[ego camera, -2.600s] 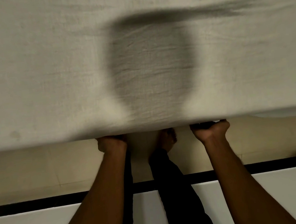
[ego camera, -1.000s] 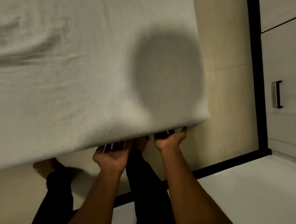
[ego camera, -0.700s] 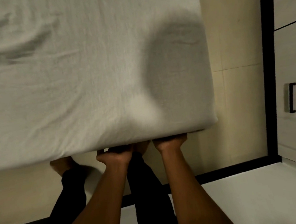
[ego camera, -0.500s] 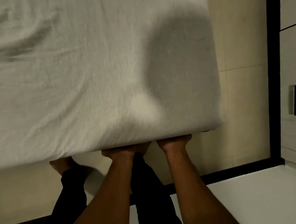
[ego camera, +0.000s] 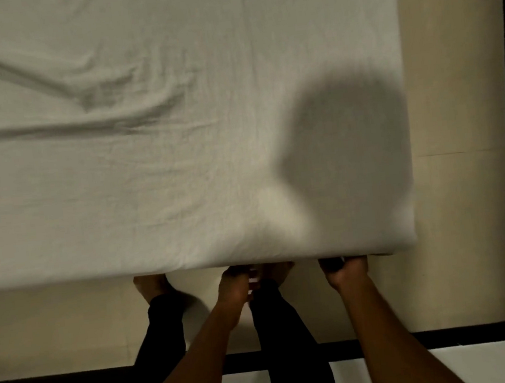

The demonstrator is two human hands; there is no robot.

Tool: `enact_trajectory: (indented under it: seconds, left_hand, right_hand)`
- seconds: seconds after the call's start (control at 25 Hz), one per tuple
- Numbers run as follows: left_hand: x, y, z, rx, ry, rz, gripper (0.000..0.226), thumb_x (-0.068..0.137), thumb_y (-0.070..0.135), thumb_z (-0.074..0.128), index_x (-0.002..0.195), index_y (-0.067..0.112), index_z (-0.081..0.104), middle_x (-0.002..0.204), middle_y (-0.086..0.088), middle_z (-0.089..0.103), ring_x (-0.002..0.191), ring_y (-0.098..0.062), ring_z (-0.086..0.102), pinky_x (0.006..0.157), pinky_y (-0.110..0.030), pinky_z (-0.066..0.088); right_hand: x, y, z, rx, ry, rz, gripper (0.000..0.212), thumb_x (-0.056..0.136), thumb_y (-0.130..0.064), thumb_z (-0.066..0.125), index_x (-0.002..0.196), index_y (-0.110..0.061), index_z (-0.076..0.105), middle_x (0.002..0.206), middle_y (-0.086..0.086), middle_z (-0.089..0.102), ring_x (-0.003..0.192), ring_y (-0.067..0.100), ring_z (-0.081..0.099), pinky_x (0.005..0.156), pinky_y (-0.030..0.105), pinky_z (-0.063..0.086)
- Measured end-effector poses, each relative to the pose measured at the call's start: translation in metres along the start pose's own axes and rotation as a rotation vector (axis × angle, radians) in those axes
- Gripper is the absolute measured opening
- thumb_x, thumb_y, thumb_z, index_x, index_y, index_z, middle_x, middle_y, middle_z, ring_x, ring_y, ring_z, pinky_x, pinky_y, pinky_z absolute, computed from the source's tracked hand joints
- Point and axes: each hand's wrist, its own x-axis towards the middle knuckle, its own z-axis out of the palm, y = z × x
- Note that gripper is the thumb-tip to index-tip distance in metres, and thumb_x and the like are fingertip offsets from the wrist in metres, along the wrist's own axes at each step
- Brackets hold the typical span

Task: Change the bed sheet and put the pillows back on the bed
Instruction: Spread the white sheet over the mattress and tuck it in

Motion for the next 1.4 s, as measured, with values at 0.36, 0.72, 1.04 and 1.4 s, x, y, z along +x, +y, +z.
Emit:
enact_trajectory:
  seconds: [0.36,0.72,1.04,1.4]
  left_hand:
    - [-0.07,0.055,-0.135,0.919,0.091,0.662,0.036,0.095,0.05,0.053,0.081,0.022,0.072,0.079,0.01,0.071,0.07,-0.005,0.065,0.068,-0.033,0.058]
    - [-0.051,0.097,-0.303,1.559,0.239,1.072,0.043,0.063,0.036,0.092,0.09,0.023,0.062,0.092,0.002,0.061,0.08,-0.021,0.064,0.062,-0.028,0.039]
    - [-0.034,0.096,-0.312,1.363,-0.093,0.703,0.01,0.094,0.011,0.063,0.089,0.019,0.067,0.093,-0.005,0.065,0.078,-0.01,0.057,0.061,-0.012,0.038]
    - [-0.042,0.103,-0.359,1.302,-0.235,0.851,0.017,0.08,0.023,0.067,0.089,0.034,0.058,0.091,0.012,0.061,0.087,-0.011,0.06,0.077,-0.032,0.053]
  right_hand:
    - [-0.12,0.036,0.037,-1.864,-0.02,-0.515,0.038,0.093,-0.044,0.049,0.09,-0.016,0.073,0.095,0.008,0.076,0.091,0.031,0.071,0.077,0.039,0.058]
    - [-0.171,0.149,0.162,-2.267,-0.448,-1.164,0.039,0.087,-0.05,0.075,0.114,-0.027,0.061,0.112,-0.004,0.058,0.104,0.017,0.056,0.081,0.031,0.051]
    - [-0.166,0.161,0.163,-2.35,-0.52,-1.091,0.013,0.096,-0.033,0.07,0.095,-0.022,0.074,0.097,-0.001,0.066,0.091,0.015,0.062,0.083,0.032,0.055]
    - [-0.192,0.185,0.2,-2.525,-0.604,-1.047,0.021,0.091,-0.044,0.057,0.101,-0.028,0.067,0.1,-0.005,0.069,0.091,0.016,0.064,0.081,0.034,0.055]
